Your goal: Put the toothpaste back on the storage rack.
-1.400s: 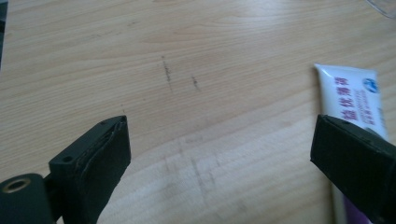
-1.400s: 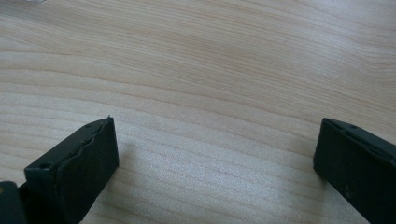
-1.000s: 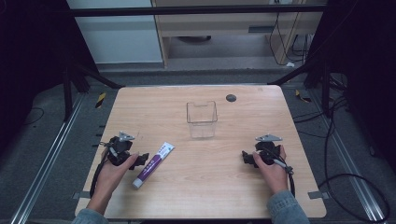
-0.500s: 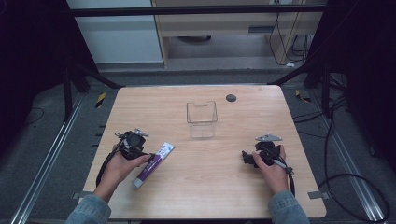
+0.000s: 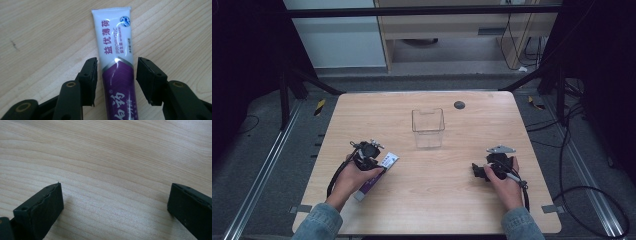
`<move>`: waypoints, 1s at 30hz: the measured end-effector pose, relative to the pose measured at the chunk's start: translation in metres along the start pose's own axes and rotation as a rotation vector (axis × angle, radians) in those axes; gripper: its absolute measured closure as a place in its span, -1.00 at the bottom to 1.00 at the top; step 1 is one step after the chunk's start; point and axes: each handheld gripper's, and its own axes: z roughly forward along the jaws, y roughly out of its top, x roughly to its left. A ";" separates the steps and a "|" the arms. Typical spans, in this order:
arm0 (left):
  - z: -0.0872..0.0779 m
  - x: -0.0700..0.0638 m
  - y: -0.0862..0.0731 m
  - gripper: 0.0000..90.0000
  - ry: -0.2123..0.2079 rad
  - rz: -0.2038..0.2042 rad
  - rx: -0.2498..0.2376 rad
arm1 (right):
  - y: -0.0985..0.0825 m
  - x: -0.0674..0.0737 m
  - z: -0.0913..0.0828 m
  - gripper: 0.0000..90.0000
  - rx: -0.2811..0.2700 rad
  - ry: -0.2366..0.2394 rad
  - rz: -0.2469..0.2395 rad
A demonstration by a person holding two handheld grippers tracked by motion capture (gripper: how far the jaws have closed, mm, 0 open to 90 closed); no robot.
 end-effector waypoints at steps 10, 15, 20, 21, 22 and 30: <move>0.009 0.001 0.000 0.20 0.010 -0.018 0.033 | 0.003 0.000 0.003 -0.99 -0.001 0.007 -0.015; 0.011 0.000 0.003 0.22 0.017 -0.010 0.054 | 0.003 0.000 0.004 -0.99 0.000 0.011 -0.014; 0.012 -0.004 0.006 0.24 0.038 0.001 0.063 | 0.004 0.000 0.004 -0.99 0.000 0.015 -0.013; 0.012 -0.004 0.006 0.26 0.037 0.001 0.063 | 0.004 0.000 0.004 -0.99 0.000 0.015 -0.013; 0.012 -0.003 0.006 0.28 0.036 0.003 0.064 | 0.004 0.000 0.004 -0.99 0.000 0.015 -0.012; 0.009 -0.004 0.007 0.55 0.025 0.036 0.068 | 0.004 0.000 0.004 -0.99 0.000 0.015 -0.013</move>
